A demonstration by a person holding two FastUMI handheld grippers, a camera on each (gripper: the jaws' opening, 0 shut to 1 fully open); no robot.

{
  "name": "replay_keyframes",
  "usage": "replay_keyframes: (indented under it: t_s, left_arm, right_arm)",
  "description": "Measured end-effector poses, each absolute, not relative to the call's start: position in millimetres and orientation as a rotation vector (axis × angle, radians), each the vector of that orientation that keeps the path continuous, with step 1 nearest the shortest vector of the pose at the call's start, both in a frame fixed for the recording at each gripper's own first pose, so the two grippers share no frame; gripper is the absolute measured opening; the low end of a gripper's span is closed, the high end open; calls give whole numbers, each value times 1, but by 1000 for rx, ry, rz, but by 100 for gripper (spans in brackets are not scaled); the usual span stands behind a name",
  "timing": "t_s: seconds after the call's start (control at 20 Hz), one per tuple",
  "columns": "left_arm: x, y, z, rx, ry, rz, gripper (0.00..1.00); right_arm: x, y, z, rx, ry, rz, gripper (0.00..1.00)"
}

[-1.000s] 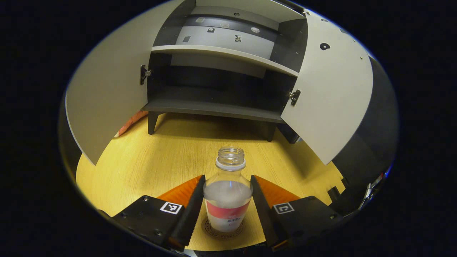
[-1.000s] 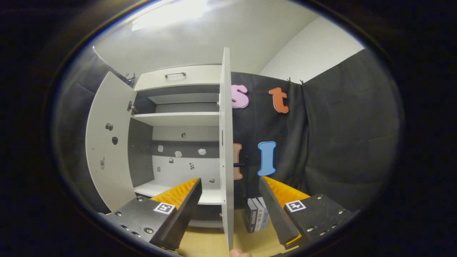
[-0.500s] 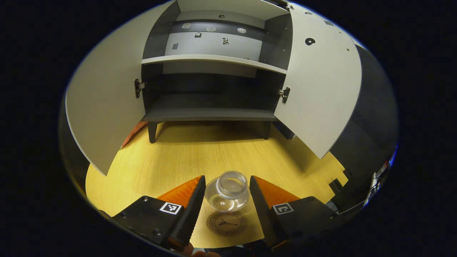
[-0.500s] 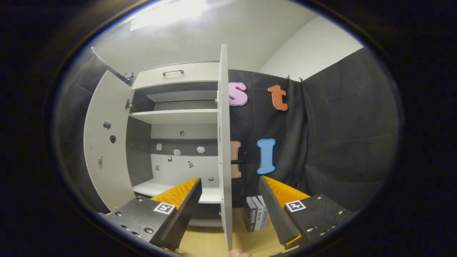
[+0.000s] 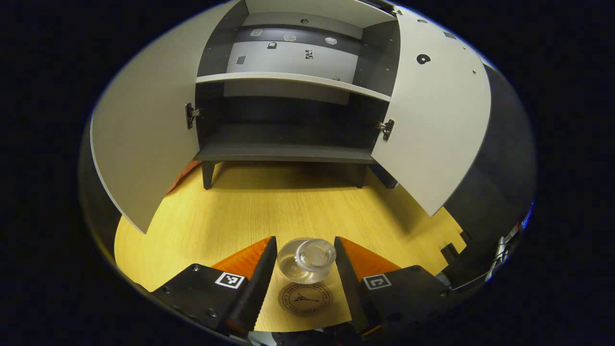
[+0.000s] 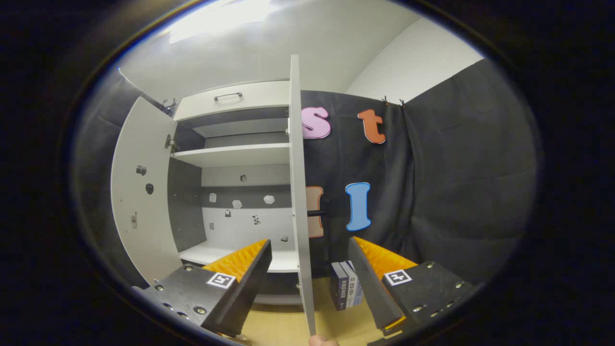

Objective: Grasp the bottle in the cabinet with the left hand and place it on the coaster, then close the right door with the right hand and the left door with the left hand.

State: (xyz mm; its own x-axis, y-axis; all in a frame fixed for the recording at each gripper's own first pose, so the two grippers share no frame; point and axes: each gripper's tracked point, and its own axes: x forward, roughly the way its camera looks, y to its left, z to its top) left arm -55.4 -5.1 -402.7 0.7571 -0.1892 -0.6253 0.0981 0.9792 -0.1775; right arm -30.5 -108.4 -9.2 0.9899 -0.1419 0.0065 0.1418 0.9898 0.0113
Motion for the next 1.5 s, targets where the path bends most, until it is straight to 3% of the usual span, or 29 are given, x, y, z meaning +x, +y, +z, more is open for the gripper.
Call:
replay_keyframes:
  t_s: [0.3,0.65,1.5]
  left_arm:
    - [-56,-2,-401,-149,716,-157,69]
    - [-71,-9,-377,-146,718,-190,71]
    - [-106,-14,-393,-154,864,-189,69]
  right_arm:
    - [-29,-108,-14,17,3,-139,96]
    - [-29,-103,-15,21,5,-126,96]
    - [-39,-115,-21,47,10,-157,96]
